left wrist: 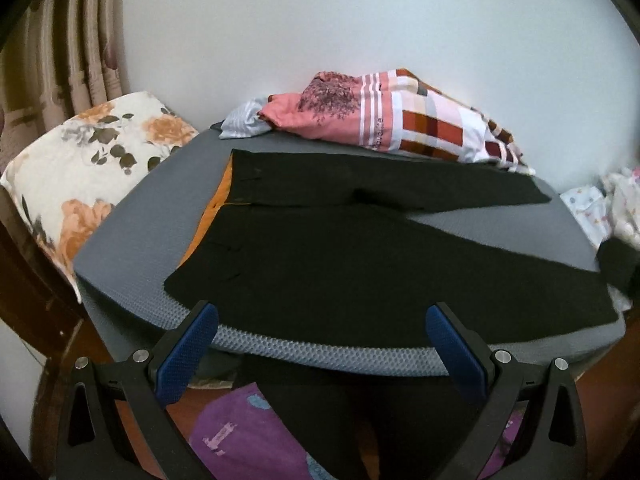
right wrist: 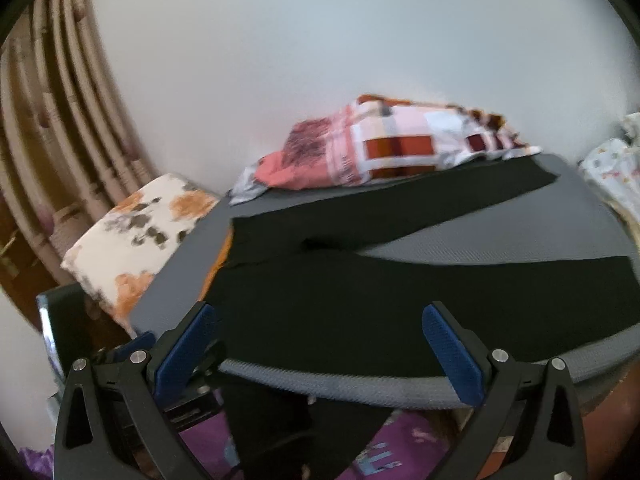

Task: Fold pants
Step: 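Move both tools over the black trousers toward the waistband, then grasp the waistband edge of the black trousers with the left tool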

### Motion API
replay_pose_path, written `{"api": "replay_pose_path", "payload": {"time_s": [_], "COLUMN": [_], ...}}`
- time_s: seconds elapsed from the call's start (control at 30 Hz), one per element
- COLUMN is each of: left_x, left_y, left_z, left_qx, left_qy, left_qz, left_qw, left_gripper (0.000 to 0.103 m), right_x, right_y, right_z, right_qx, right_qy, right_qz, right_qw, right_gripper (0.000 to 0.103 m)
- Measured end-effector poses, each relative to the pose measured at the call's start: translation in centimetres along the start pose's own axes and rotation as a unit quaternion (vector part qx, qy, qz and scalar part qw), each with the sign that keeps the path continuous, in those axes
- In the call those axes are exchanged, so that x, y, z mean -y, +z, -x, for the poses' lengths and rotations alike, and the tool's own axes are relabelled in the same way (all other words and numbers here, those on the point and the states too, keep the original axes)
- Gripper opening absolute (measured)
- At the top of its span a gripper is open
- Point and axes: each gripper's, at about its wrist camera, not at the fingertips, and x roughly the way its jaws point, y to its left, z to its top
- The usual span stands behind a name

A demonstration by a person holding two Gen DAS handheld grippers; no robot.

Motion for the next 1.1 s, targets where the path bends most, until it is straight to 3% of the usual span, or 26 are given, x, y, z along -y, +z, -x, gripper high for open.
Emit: {"api": "replay_pose_path", "payload": {"time_s": [0.13,0.23,0.37,0.5,0.57,0.67,0.83,0.97,1.1], "left_x": [0.4,1.2,1.5,0.9,0.3,-2.3,-7.4,-12.9,-17.7], "left_y": [-0.2,-0.2,0.1,1.2,1.9,4.8,9.8,14.1,17.6], "left_z": [-0.1,-0.5,-0.8,-2.7,-3.5,-5.1,-8.3,-13.8,-20.1], "left_qx": [-0.004,-0.014,-0.015,-0.029,-0.024,0.003,0.036,0.008,-0.017], "left_qy": [-0.019,-0.023,-0.059,-0.048,-0.031,0.013,0.051,0.016,0.013], "left_qz": [-0.009,-0.027,-0.034,-0.035,-0.038,-0.029,-0.032,-0.012,0.005], "left_qw": [0.9998,0.9993,0.9975,0.9978,0.9985,0.9995,0.9975,0.9998,0.9998], "left_gripper": [0.103,0.103,0.103,0.103,0.103,0.103,0.103,0.103,0.097], "right_x": [-0.7,-0.9,0.0,0.3,0.6,0.8,1.2,1.4,1.6], "right_y": [-0.1,0.5,1.9,2.9,3.2,3.8,3.8,3.7,3.6], "right_z": [-1.1,-0.5,0.1,-0.5,-1.0,-2.4,-4.9,-7.1,-8.6], "right_qx": [-0.017,0.017,0.053,0.074,0.071,0.067,0.038,0.005,-0.019], "right_qy": [-0.010,-0.044,-0.071,-0.110,-0.101,-0.097,-0.073,-0.075,-0.076], "right_qz": [0.016,0.033,0.043,0.078,0.089,0.093,0.076,0.071,0.066], "right_qw": [1.000,0.998,0.995,0.988,0.988,0.989,0.994,0.995,0.995], "right_gripper": [0.103,0.103,0.103,0.103,0.103,0.103,0.103,0.103,0.103]}}
